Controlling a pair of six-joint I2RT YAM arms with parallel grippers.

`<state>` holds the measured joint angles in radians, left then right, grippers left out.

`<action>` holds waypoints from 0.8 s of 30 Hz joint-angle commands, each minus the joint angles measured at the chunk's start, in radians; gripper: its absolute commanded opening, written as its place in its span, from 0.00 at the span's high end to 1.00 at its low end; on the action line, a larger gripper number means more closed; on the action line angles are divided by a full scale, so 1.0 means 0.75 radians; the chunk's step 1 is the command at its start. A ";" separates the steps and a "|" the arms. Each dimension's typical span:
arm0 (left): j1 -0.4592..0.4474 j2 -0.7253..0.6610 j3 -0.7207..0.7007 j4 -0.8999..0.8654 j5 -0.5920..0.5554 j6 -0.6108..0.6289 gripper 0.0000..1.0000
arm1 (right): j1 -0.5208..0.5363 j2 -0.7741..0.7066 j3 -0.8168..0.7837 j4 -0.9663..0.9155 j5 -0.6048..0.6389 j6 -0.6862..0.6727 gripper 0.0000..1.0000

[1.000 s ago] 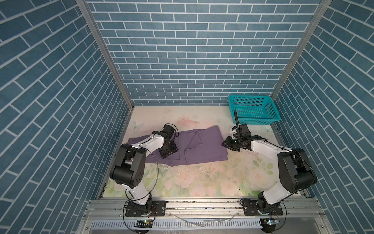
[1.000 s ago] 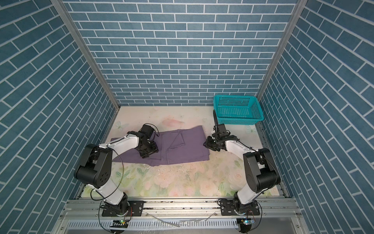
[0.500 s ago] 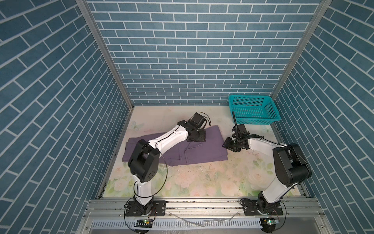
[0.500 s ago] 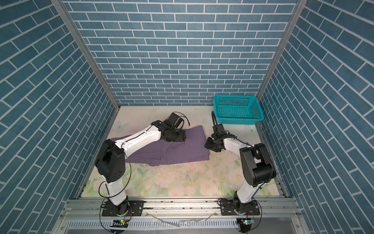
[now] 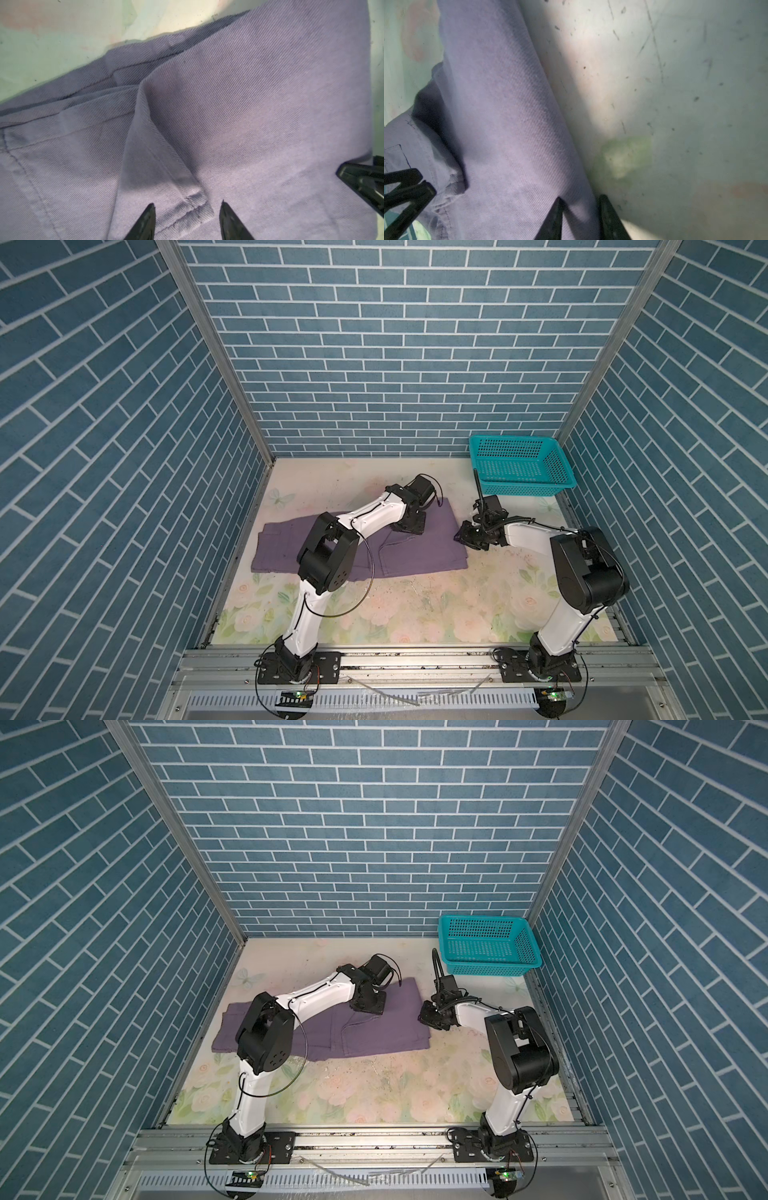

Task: Fold and stack the trousers
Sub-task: Smooth out the trousers at the center of the table.

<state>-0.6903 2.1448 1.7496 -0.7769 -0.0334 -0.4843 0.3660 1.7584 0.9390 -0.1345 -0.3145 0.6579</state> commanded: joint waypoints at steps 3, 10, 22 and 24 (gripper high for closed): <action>0.008 0.078 0.049 -0.061 -0.018 0.053 0.49 | 0.011 0.040 -0.021 0.036 -0.022 0.056 0.70; 0.010 0.136 0.091 -0.110 -0.028 0.064 0.83 | 0.009 0.042 -0.021 0.037 -0.013 0.058 0.71; 0.492 -0.168 -0.091 -0.004 0.159 0.090 0.46 | 0.009 0.052 -0.032 0.027 -0.002 0.052 0.81; 0.638 -0.192 -0.133 0.023 0.185 0.068 0.01 | 0.009 0.041 -0.033 0.022 0.006 0.044 0.81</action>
<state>-0.3504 2.0258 1.6974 -0.7765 0.0658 -0.4217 0.3664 1.7802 0.9386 -0.0925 -0.3271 0.6834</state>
